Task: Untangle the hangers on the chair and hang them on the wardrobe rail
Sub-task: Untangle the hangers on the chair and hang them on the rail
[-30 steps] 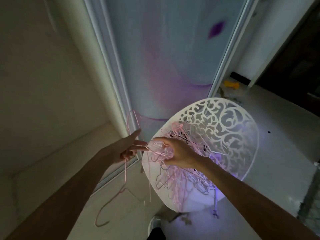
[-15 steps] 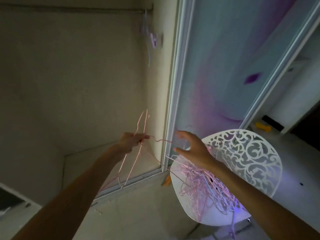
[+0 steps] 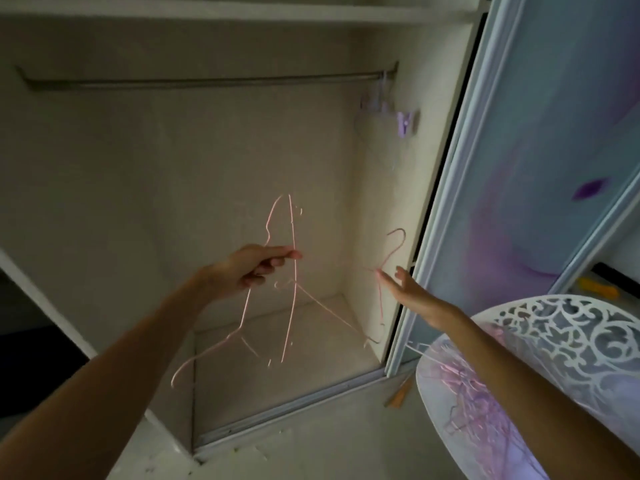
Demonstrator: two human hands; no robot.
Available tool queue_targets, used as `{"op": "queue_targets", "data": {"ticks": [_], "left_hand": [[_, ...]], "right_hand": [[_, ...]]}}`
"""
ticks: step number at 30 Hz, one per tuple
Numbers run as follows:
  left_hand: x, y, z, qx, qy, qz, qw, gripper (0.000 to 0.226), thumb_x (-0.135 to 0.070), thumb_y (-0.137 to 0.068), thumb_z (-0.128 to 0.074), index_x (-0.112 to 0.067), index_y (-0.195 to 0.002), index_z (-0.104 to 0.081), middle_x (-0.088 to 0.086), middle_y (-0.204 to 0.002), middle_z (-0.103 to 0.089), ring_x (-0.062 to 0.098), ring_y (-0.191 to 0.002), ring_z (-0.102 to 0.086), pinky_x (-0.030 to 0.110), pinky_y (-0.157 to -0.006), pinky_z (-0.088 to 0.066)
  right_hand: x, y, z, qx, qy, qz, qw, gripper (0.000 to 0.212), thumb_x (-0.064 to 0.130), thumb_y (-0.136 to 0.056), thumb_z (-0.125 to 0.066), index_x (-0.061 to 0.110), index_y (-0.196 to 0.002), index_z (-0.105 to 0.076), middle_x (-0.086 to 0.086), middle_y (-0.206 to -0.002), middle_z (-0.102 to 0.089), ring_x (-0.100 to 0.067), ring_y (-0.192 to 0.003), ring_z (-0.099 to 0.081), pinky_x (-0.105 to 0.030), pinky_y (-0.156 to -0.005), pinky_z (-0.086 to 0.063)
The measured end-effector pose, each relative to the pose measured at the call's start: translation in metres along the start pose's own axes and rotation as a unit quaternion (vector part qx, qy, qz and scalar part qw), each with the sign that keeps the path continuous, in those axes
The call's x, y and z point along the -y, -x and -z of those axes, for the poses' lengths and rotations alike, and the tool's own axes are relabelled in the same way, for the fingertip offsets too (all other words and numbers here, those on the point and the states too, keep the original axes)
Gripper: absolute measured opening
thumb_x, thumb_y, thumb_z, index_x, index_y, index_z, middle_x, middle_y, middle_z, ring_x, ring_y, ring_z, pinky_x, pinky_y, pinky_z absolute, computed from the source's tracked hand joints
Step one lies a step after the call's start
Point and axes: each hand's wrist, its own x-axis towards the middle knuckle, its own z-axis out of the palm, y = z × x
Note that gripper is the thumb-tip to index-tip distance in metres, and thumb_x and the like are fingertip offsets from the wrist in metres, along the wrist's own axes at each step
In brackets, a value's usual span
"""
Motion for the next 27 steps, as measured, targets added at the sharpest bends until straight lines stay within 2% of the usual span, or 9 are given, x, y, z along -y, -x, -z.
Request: {"op": "queue_targets", "data": {"ticks": [3,5,8,10,13,17,19,22,27], "left_hand": [[0.002,-0.010,0.024,0.024,0.006,0.000,1.000,0.023,-0.030,-0.094,-0.048,-0.020,-0.095,-0.068,-0.011,-0.051,-0.035,0.003,-0.041,-0.025,0.013,-0.038,-0.015],[0.006,-0.016,0.034,0.018,0.024,0.002,1.000,0.024,-0.030,-0.094,-0.048,-0.019,-0.097,-0.068,-0.011,-0.052,-0.035,0.003,-0.041,-0.025,0.014,-0.038,-0.016],[0.010,-0.036,0.051,-0.018,0.014,0.002,1.000,0.025,-0.032,-0.095,-0.047,-0.021,-0.098,-0.069,-0.013,-0.059,-0.042,0.003,-0.043,-0.030,0.013,-0.036,-0.016],[0.012,-0.058,0.055,-0.079,-0.031,0.003,0.996,0.023,-0.036,-0.095,-0.048,-0.026,-0.098,-0.068,-0.013,-0.073,-0.051,0.003,-0.054,-0.036,0.015,-0.039,-0.020],[0.005,-0.097,0.052,-0.156,-0.011,0.034,0.987,0.019,-0.037,-0.094,-0.047,-0.028,-0.090,-0.063,-0.011,-0.088,-0.057,0.007,-0.071,-0.045,0.020,-0.053,-0.024],[-0.014,-0.151,0.052,-0.150,0.044,0.067,0.985,0.023,-0.023,-0.099,-0.037,-0.020,-0.092,-0.059,-0.004,-0.095,-0.055,0.012,-0.081,-0.052,0.021,-0.062,-0.032],[-0.021,-0.177,0.062,-0.155,0.080,0.066,0.982,0.029,-0.018,-0.100,-0.032,-0.015,-0.087,-0.057,0.003,-0.108,-0.051,0.018,-0.081,-0.054,0.026,-0.068,-0.038],[-0.025,-0.207,0.078,-0.185,0.082,0.075,0.976,0.034,-0.014,-0.100,-0.030,-0.004,-0.119,-0.056,0.007,-0.113,-0.050,0.031,-0.106,-0.056,0.034,-0.083,-0.036],[-0.043,-0.244,0.090,-0.220,0.161,0.058,0.960,0.033,-0.012,-0.100,-0.028,-0.009,-0.121,-0.053,0.013,-0.108,-0.056,0.018,-0.070,-0.052,0.031,-0.071,-0.039]], "right_hand": [[0.021,-0.015,-0.020,-0.036,-0.048,0.024,0.998,0.064,0.053,-0.097,-0.027,0.014,-0.147,-0.020,-0.007,-0.149,-0.035,-0.020,-0.131,-0.039,-0.034,-0.106,-0.027],[0.018,-0.013,-0.024,-0.035,-0.106,0.049,0.993,0.042,0.040,-0.100,-0.030,0.014,-0.131,-0.039,-0.007,-0.116,-0.062,-0.017,-0.103,-0.056,-0.033,-0.094,-0.034],[0.013,-0.028,-0.018,-0.047,-0.217,0.065,0.973,0.016,0.027,-0.098,-0.043,0.017,-0.099,-0.056,-0.001,-0.068,-0.055,-0.008,-0.059,-0.055,-0.041,-0.084,-0.048],[0.022,-0.045,-0.008,-0.074,-0.241,0.072,0.965,0.015,0.024,-0.097,-0.047,0.016,-0.094,-0.060,0.002,-0.056,-0.046,-0.002,-0.042,-0.045,-0.032,-0.070,-0.054],[0.045,-0.074,0.012,-0.123,-0.206,0.096,0.966,0.017,0.025,-0.097,-0.047,0.012,-0.096,-0.059,0.004,-0.053,-0.042,0.000,-0.040,-0.039,-0.016,-0.048,-0.040],[0.078,-0.119,0.048,-0.201,-0.131,0.149,0.959,0.017,0.025,-0.097,-0.047,0.014,-0.087,-0.055,0.002,-0.060,-0.049,-0.003,-0.050,-0.047,-0.009,-0.039,-0.031],[0.090,-0.143,0.069,-0.237,-0.084,0.165,0.954,0.015,0.024,-0.096,-0.048,0.017,-0.085,-0.054,0.000,-0.065,-0.055,-0.013,-0.060,-0.053,-0.014,-0.048,-0.039],[0.101,-0.173,0.093,-0.241,-0.007,0.171,0.955,0.015,0.028,-0.096,-0.046,0.018,-0.088,-0.054,-0.004,-0.079,-0.061,-0.023,-0.076,-0.060,-0.030,-0.070,-0.041],[0.135,-0.221,0.109,-0.238,-0.010,0.160,0.958,0.014,0.026,-0.094,-0.047,0.016,-0.088,-0.055,0.001,-0.066,-0.056,-0.024,-0.072,-0.054,-0.026,-0.056,-0.036]]}}
